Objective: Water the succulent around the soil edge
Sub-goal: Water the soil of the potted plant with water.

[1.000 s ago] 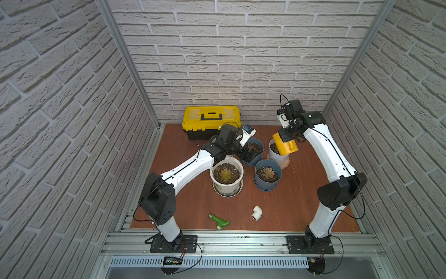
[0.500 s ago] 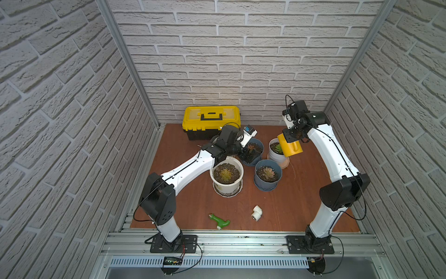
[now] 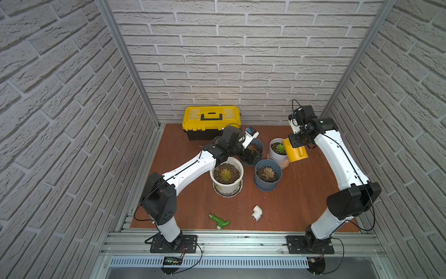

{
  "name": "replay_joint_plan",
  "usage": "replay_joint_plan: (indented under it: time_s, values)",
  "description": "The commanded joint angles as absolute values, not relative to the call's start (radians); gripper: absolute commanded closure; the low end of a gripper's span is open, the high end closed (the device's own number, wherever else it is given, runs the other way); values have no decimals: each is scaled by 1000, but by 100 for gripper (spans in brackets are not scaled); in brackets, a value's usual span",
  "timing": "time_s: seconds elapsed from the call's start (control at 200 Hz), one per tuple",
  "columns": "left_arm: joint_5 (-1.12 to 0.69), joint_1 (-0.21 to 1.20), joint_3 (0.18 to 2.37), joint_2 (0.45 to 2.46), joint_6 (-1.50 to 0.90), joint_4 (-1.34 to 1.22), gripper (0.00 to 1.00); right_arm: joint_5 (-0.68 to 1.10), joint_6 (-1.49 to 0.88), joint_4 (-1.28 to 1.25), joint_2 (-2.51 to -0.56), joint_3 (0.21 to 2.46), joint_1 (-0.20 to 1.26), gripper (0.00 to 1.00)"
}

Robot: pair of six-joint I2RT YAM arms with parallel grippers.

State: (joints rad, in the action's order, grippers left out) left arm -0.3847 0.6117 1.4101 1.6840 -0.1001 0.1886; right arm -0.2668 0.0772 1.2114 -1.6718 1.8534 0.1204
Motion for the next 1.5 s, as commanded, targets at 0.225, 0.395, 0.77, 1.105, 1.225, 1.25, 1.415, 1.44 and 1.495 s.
replay_joint_plan:
  time_s: [0.225, 0.395, 0.77, 1.105, 1.225, 1.25, 1.415, 1.44, 1.495]
  values:
    - [-386, 622, 1434, 1693, -88, 182, 2, -238, 53, 1178, -1559, 1767, 113, 98]
    - [-385, 630, 1431, 1692, -88, 183, 2, -236, 50, 1175, -1527, 1731, 113, 98]
    - [-376, 641, 1421, 1680, -86, 184, 2, -222, 47, 1185, -1474, 1692, 115, 98]
    - [-374, 650, 1406, 1664, -86, 178, 2, -196, 39, 1201, -1431, 1663, 119, 98]
    - [-373, 651, 1401, 1658, -87, 176, 2, -188, 39, 1212, -1421, 1656, 126, 98]
    - [-373, 653, 1399, 1657, -88, 174, 2, -185, 39, 1216, -1420, 1655, 126, 98]
    - [-371, 653, 1392, 1649, -88, 172, 2, -173, 35, 1230, -1408, 1654, 136, 98]
    - [-369, 652, 1391, 1648, -87, 171, 2, -173, 33, 1232, -1406, 1655, 138, 97]
    - [-370, 652, 1390, 1646, -87, 170, 2, -173, 31, 1235, -1401, 1658, 142, 98]
